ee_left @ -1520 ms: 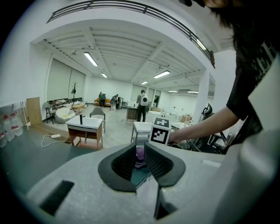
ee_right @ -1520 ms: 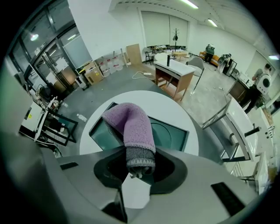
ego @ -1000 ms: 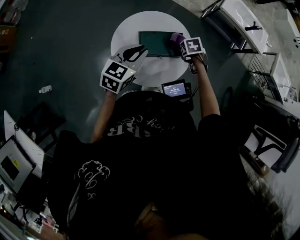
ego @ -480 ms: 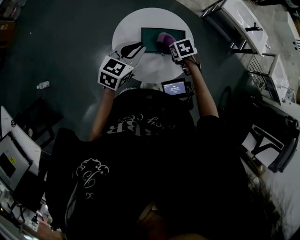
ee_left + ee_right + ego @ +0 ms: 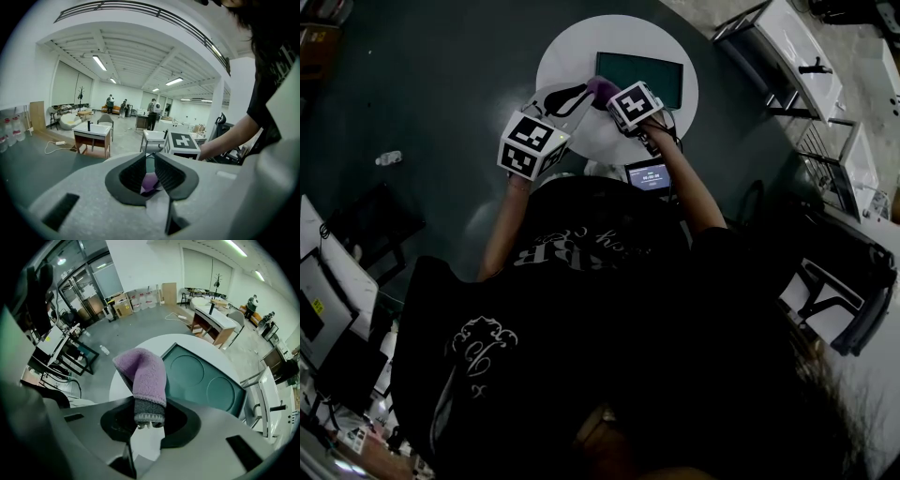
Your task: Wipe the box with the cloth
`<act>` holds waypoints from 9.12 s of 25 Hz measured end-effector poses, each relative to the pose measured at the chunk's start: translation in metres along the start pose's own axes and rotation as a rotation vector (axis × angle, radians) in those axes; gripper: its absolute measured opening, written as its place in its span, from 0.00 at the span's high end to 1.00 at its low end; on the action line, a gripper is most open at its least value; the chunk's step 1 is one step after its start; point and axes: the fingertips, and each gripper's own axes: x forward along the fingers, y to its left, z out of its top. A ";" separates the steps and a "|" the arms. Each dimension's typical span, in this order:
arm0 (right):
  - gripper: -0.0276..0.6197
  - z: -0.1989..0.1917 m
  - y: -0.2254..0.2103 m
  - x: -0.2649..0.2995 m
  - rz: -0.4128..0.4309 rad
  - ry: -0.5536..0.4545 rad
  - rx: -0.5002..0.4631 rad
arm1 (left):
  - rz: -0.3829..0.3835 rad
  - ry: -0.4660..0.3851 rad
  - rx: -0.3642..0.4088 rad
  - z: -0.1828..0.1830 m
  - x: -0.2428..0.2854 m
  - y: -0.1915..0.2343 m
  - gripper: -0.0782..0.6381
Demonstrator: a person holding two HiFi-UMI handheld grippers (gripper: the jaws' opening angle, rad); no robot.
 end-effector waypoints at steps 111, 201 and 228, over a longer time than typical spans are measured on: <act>0.80 -0.201 -0.157 -0.025 0.011 0.187 0.511 | -0.158 0.080 0.050 -0.006 0.064 -0.054 0.80; 0.80 0.085 -0.045 0.034 -0.015 0.424 -0.519 | 0.576 -0.101 -0.329 -0.089 -0.166 0.026 0.80; 0.80 -0.050 0.158 -0.052 0.110 -0.002 -0.098 | 0.261 -0.090 -0.098 -0.126 -0.242 -0.050 0.80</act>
